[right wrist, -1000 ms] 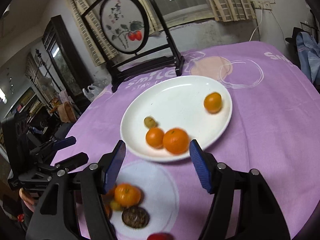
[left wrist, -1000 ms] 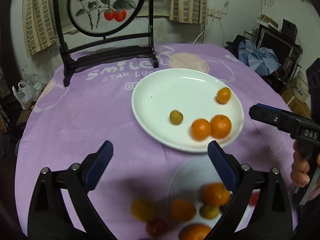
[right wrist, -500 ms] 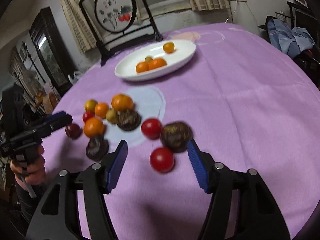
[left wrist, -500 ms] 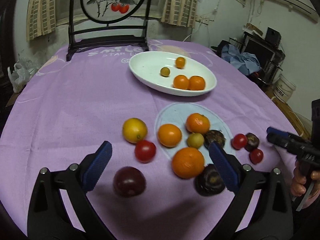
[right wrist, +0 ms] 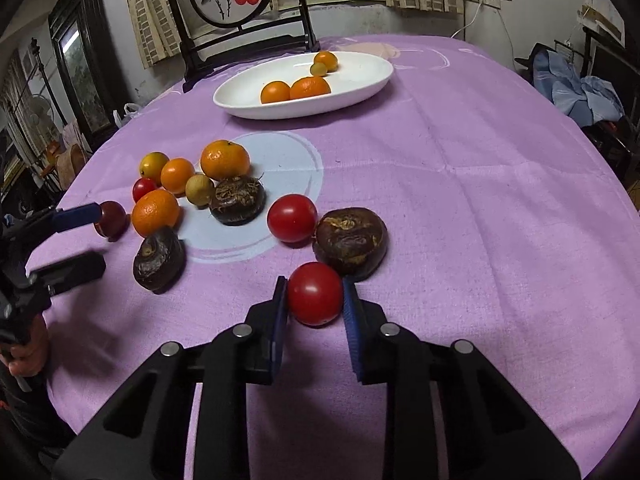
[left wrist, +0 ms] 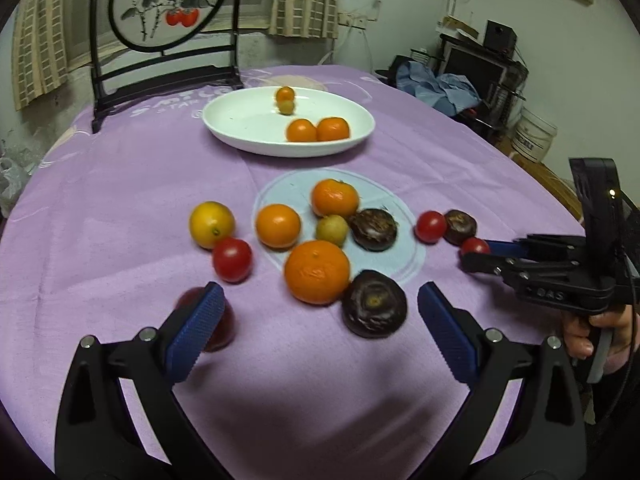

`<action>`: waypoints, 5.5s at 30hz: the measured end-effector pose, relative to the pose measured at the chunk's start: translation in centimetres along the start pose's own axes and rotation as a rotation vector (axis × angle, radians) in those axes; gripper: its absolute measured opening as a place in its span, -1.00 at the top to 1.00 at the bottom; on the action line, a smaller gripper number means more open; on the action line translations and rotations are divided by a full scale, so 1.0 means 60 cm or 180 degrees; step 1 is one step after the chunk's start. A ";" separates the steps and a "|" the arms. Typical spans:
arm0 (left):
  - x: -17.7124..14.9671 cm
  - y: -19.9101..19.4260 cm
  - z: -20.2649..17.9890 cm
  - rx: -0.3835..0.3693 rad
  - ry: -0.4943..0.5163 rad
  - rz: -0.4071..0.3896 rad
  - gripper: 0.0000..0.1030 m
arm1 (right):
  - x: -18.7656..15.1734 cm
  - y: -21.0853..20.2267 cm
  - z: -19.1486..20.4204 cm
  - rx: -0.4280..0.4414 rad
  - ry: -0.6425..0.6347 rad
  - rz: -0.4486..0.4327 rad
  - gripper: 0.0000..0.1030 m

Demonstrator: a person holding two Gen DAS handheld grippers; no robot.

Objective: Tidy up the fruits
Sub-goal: 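Grasp a red tomato with the right tool while the left tool grasps a water chestnut, then release the tomato and water chestnut into the white dish, then grasp a water chestnut with the right tool while the left tool grasps a dark plum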

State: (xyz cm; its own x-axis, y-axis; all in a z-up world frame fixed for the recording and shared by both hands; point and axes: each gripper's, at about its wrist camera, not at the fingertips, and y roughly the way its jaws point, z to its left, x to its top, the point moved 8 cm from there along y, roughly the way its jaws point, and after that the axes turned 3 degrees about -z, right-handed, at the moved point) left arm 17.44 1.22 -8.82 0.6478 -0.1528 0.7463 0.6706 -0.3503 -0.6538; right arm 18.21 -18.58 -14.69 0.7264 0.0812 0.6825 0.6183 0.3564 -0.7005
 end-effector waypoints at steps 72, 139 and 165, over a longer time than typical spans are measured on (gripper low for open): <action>0.249 0.075 0.046 0.0303 -0.0107 -0.0218 0.14 | 0.334 0.116 -0.026 0.0493 0.0317 -0.0627 0.48; -0.026 -0.010 0.124 0.0582 -0.0210 0.0106 -0.89 | 0.048 0.043 -0.019 -0.0136 -0.0837 0.0251 0.19; -0.035 0.024 0.127 0.0547 -0.0275 0.0364 -0.19 | 0.067 -0.025 0.024 0.1516 0.0203 -0.0269 0.19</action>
State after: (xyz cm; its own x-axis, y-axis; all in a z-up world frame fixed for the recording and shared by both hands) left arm 19.78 8.06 -12.28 0.7468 -0.1003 0.6574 0.6379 -0.1714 -0.7508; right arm 19.78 -17.46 -10.59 0.7057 -0.0183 0.7083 0.4807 0.7468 -0.4597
